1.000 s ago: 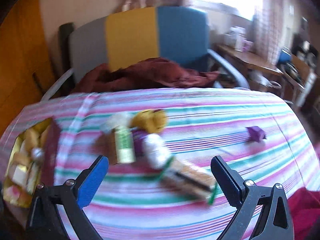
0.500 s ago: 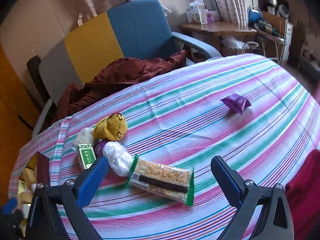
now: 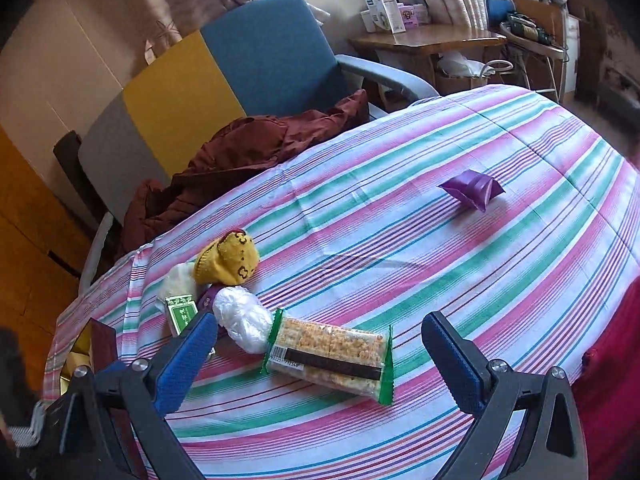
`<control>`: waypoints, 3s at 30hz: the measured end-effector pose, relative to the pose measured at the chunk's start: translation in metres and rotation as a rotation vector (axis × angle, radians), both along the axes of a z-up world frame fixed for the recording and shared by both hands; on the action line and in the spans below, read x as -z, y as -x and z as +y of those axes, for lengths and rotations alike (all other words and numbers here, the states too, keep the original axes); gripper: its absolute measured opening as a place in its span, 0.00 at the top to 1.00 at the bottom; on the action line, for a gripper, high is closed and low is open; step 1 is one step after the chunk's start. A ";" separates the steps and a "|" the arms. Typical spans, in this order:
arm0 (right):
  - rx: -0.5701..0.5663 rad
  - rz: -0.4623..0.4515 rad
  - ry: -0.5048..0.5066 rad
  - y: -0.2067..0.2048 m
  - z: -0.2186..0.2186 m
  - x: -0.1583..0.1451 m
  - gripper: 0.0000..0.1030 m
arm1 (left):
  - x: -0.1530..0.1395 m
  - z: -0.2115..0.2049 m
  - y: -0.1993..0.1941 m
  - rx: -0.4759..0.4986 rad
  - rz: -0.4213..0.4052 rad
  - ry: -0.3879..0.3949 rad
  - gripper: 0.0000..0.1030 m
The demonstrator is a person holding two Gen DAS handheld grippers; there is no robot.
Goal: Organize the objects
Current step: 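Grasp the green-and-white medicine box with the left tool, then grasp the yellow knit hat with the right tool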
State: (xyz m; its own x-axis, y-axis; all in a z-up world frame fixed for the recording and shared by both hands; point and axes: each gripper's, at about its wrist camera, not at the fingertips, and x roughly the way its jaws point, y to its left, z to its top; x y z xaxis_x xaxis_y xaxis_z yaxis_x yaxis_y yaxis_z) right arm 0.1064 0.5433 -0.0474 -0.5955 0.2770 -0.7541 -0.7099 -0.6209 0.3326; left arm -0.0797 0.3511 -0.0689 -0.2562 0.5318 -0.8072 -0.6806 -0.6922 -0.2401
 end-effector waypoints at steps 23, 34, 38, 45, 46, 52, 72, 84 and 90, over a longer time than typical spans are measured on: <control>-0.001 -0.074 0.001 0.008 0.009 0.013 0.00 | 0.039 0.017 0.013 0.005 -0.126 -0.052 0.71; -0.002 -0.125 0.063 0.014 0.028 0.034 0.00 | 0.036 -0.037 -0.058 0.198 -0.134 0.084 0.71; -0.098 -0.182 0.001 0.036 0.020 0.045 0.00 | 0.040 -0.045 -0.065 0.206 -0.143 0.096 0.71; -0.212 -0.280 0.084 0.056 0.011 0.081 0.00 | 0.048 -0.044 -0.068 0.173 -0.067 0.110 0.71; -0.226 -0.299 0.074 0.057 0.007 0.081 0.00 | 0.047 -0.047 -0.069 0.173 -0.058 0.109 0.71; -0.279 -0.293 0.104 0.054 -0.010 0.072 0.01 | 0.048 -0.045 -0.075 0.163 -0.028 0.109 0.71; -0.286 -0.223 0.060 0.046 -0.014 0.051 0.00 | 0.051 -0.048 -0.081 0.165 0.036 0.091 0.71; -0.214 -0.111 0.122 0.137 0.021 0.035 0.01 | 0.053 -0.051 -0.077 0.162 0.020 0.046 0.71; -0.275 -0.209 0.124 0.184 0.029 0.069 0.52 | 0.055 -0.053 -0.076 0.165 0.023 0.027 0.71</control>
